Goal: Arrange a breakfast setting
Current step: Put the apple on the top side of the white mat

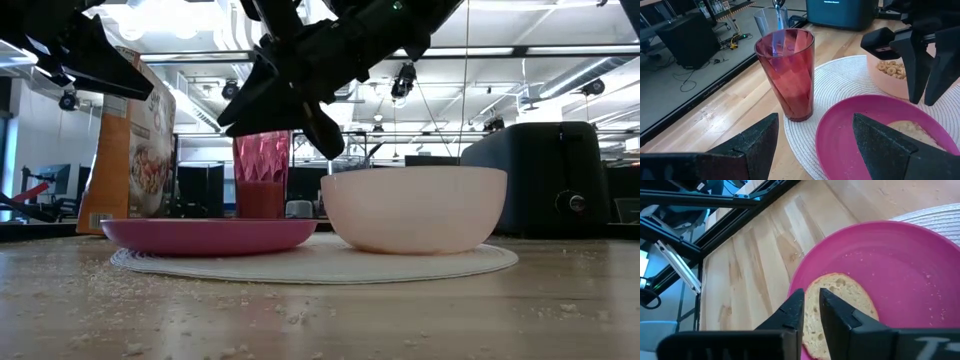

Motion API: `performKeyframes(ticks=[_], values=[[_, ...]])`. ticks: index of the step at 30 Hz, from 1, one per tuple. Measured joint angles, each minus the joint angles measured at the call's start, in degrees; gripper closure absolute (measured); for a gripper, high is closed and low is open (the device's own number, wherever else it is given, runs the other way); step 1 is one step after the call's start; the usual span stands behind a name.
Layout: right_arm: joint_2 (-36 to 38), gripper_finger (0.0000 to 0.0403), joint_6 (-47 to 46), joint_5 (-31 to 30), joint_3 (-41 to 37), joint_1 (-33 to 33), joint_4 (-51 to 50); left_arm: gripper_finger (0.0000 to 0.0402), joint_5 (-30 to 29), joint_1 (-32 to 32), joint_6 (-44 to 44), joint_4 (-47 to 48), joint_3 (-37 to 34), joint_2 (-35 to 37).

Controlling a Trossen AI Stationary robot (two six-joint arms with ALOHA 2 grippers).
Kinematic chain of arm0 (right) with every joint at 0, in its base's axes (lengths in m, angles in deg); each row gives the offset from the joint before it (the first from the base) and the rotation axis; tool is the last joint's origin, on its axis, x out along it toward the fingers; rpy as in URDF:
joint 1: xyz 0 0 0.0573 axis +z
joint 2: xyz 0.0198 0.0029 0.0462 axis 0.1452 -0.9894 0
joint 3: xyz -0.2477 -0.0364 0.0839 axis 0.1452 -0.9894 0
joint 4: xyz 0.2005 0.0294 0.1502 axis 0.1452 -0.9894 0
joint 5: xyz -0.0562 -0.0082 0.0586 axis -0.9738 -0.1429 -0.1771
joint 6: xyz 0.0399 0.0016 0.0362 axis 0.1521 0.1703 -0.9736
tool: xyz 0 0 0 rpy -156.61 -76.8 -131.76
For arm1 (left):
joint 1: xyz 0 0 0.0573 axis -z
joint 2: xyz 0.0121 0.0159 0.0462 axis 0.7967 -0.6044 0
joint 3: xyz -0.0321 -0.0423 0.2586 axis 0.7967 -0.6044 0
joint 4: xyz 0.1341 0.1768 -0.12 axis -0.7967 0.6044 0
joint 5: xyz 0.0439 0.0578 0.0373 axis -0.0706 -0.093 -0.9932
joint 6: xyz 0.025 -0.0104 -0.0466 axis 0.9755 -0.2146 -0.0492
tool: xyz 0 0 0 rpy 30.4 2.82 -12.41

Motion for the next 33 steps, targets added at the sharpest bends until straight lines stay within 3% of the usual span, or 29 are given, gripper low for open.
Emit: performKeyframes(ticks=[4, 9, 12, 19, 24, 33], values=[[0.4, 0.0325, -0.3, 2.8, 0.2, -0.1, -0.5, 0.0164, 0.0, 0.0, 0.0, 0.0, 0.0, 0.0], [2.9, 0.0303, -0.9, 10.5, 1.8, -0.2, -1.5, 0.0164, 0.0, 0.0, 0.0, -0.1, 0.0, 0.0], [4.6, 0.0301, -2.0, 10.4, 2.8, 0.1, -7.2, 0.0164, 0.0, 0.0, 0.0, -0.1, 0.0, 0.0], [6.1, 0.0295, -9.3, 3.2, 8.2, 1.4, -28.9, 0.0164, -0.5, 0.0, 1.2, -0.1, 0.0, 0.3], [6.3, 0.0277, -16.5, 3.3, 12.2, 2.5, -43.6, 0.0164, -1.6, 0.0, 3.9, 0.0, 0.8, 1.2], [6.4, 0.0237, -33.5, 5.3, 19.2, 6.3, -78.8, 0.0164, -0.1, 0.0, 10.5, 1.0, 5.9, 1.4]])
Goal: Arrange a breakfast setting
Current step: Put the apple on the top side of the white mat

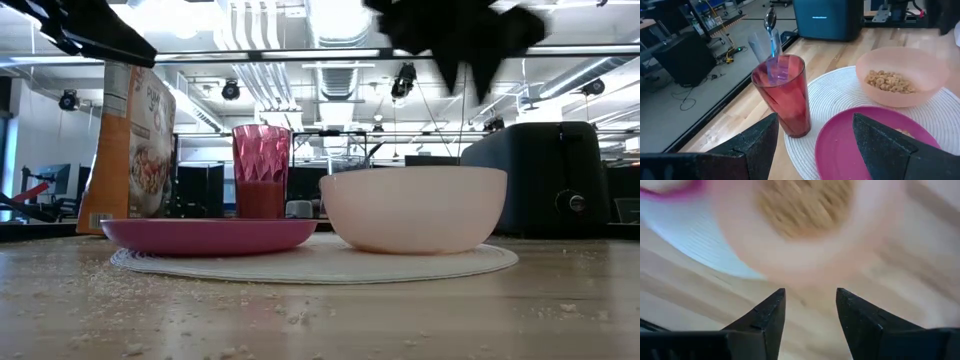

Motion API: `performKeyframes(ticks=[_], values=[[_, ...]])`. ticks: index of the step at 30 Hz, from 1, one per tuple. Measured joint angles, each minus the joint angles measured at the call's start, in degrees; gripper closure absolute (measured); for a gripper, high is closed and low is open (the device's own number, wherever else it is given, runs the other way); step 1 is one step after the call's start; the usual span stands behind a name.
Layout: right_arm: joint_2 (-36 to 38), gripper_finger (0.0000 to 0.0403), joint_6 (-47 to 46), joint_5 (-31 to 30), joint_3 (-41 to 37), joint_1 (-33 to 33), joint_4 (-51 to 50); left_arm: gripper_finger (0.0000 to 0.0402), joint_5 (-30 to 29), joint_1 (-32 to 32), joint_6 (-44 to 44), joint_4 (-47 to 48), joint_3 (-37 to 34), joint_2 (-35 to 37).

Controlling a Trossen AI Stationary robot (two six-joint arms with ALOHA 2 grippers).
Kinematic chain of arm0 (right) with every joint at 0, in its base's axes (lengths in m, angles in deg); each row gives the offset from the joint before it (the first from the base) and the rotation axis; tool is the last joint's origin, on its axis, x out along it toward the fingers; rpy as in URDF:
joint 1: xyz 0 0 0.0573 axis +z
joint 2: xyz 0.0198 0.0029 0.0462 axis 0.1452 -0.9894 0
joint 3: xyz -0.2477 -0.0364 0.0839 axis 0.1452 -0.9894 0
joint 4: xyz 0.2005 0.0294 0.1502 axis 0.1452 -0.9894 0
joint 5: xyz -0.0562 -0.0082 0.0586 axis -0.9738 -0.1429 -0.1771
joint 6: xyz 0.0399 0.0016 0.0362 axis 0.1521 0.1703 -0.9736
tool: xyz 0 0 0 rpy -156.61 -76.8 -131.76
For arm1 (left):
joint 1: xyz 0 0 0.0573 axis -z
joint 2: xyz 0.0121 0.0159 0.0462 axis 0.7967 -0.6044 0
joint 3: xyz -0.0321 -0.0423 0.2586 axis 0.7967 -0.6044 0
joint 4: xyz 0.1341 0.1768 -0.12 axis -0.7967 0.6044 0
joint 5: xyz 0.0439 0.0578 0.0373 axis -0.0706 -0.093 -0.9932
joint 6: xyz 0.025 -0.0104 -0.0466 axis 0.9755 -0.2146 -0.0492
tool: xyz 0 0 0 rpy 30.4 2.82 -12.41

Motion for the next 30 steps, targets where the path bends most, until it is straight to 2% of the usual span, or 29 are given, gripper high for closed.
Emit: performKeyframes(ticks=[5, 10, 13, 23, 30], values=[[0.0, 0.0217, -6.8, 7.9, -0.6, 4.4, -7.8, 0.0164, 0.0, 0.0, 0.0, 0.8, 0.4, 0.3], [-0.3, 0.0196, -11.4, 15.9, -1.0, 10.0, -7.8, 0.0164, 0.0, 0.0, -0.1, 1.8, 0.4, 0.3], [-0.3, 0.0188, -10.6, 20.1, -1.1, 13.7, -7.9, 0.0164, 0.0, 0.0, 1.0, 2.4, 0.3, 0.3], [-1.4, 0.0192, -6.4, 20.0, -1.1, 28.9, -8.3, 0.0164, -0.1, 0.0, 2.5, 2.4, 1.6, 0.9], [-2.3, 0.0192, -6.5, 20.0, -1.3, 38.7, -8.7, 0.0164, -3.1, 0.0, 5.4, 2.5, 4.8, 1.0]])
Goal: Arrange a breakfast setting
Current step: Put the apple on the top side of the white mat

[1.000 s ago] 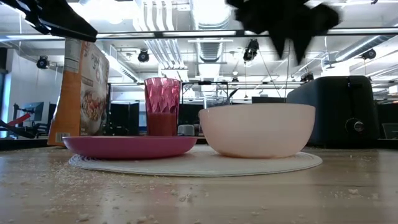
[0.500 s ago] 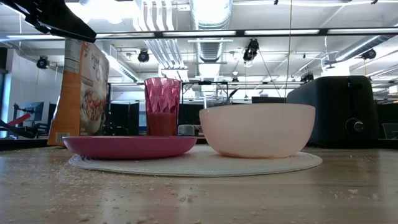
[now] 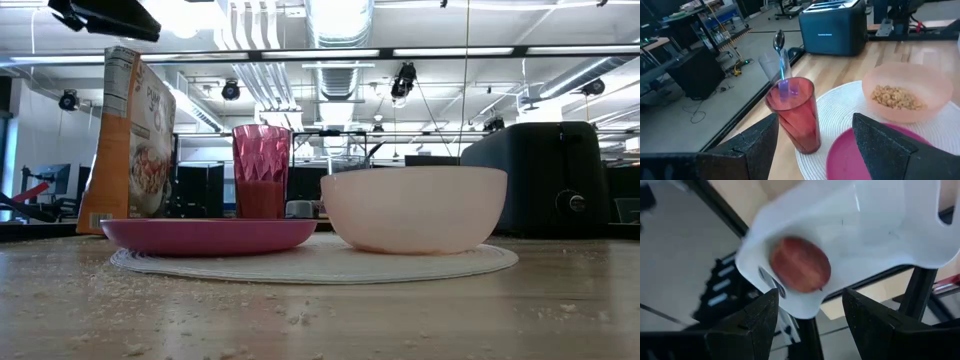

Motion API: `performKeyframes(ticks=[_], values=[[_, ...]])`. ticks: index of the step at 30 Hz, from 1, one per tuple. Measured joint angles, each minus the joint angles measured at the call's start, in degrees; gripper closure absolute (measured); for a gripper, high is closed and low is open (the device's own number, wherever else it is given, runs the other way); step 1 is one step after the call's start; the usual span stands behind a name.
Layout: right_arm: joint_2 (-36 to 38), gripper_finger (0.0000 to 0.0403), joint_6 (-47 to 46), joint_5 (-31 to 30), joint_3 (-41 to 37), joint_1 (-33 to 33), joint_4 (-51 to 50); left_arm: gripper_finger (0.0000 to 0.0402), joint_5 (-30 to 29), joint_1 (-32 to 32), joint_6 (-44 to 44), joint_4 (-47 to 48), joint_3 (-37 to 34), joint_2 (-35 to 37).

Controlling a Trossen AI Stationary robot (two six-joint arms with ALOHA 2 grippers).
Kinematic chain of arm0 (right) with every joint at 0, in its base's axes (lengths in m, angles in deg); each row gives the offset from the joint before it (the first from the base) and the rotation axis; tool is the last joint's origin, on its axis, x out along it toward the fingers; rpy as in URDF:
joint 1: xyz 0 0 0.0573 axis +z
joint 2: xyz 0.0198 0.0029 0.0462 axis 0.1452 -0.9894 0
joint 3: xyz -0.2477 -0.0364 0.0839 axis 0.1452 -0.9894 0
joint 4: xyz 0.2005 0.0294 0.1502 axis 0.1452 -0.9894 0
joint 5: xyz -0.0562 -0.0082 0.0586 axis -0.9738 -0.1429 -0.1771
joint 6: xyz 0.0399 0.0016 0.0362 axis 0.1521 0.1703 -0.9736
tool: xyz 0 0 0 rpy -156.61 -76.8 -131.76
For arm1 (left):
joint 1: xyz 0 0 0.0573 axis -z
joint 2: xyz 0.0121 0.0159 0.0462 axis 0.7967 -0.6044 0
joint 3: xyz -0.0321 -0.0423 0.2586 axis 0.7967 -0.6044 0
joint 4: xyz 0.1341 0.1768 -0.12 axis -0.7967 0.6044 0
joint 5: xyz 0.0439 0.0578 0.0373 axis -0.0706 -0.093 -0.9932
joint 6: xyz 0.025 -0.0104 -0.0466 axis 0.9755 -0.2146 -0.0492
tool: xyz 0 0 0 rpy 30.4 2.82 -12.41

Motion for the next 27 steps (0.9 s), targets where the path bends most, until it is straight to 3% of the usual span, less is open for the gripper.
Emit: performKeyframes(ticks=[9, 21, 27], values=[[-0.5, 0.0193, -0.3, -0.1, -5.2, 5.8, 1.2, 0.0164, -2.1, 0.0, 0.2, 0.0, 1.4, 0.0], [-0.5, 0.0193, 0.2, -0.2, -12.2, 9.7, 14.4, 0.0164, -3.0, 0.0, -0.6, 0.0, 1.4, 0.0], [-0.4, 0.0193, 1.3, -1.2, -15.0, 11.1, 15.5, 0.0164, -3.1, 0.0, -0.7, 0.0, 1.4, -0.1]])
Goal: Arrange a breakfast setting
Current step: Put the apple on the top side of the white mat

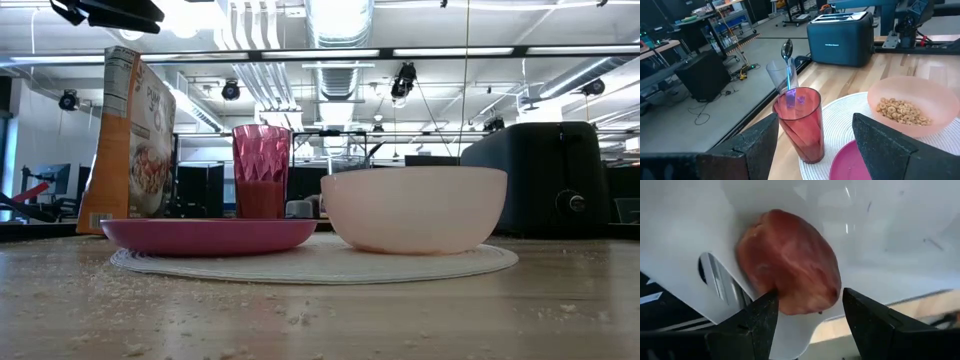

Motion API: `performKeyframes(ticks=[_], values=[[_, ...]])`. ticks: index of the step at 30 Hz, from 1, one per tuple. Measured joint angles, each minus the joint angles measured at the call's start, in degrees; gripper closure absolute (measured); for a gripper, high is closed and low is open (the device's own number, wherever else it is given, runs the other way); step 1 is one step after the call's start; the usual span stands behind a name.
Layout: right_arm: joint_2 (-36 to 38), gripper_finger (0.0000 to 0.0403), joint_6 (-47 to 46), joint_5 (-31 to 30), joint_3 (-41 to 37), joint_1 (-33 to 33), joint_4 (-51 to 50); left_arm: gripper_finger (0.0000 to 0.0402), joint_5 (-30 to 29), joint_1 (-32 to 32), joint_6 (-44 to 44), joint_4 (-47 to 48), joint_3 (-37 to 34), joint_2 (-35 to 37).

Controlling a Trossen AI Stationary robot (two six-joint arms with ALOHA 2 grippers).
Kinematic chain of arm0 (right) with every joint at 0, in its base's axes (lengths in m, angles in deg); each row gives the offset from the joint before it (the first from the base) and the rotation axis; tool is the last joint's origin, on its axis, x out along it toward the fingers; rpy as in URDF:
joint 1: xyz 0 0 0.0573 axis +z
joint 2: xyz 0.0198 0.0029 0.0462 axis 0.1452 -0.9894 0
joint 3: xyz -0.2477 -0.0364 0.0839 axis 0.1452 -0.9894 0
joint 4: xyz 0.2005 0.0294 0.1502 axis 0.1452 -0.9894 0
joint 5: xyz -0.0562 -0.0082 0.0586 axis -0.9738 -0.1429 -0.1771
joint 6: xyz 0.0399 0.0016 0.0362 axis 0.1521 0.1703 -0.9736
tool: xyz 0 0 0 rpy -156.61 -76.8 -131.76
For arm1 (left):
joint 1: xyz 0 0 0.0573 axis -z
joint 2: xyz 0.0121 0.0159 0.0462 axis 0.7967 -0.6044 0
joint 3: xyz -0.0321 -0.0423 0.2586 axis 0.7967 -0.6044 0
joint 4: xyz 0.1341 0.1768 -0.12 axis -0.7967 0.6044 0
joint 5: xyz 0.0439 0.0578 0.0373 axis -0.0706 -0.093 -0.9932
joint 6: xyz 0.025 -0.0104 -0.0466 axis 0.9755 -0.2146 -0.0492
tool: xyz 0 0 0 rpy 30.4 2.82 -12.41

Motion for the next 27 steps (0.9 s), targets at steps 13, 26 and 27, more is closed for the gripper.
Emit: performKeyframes(ticks=[13, 26, 27], values=[[0.4, 0.0193, 5.6, -1.1, -7.3, 0.5, 10.9, 0.0164, 0.0, 0.0, -0.8, 0.0, -0.1, 0.0], [0.2, 0.0194, 12.7, -1.8, -13.6, 0.5, 18.4, 0.0164, 0.0, 0.0, -0.8, 0.0, -0.1, 0.0], [0.2, 0.0197, 12.5, -1.8, -14.0, 0.5, 19.0, 0.0164, 0.0, 0.0, -0.8, 0.0, -0.1, 0.0]])
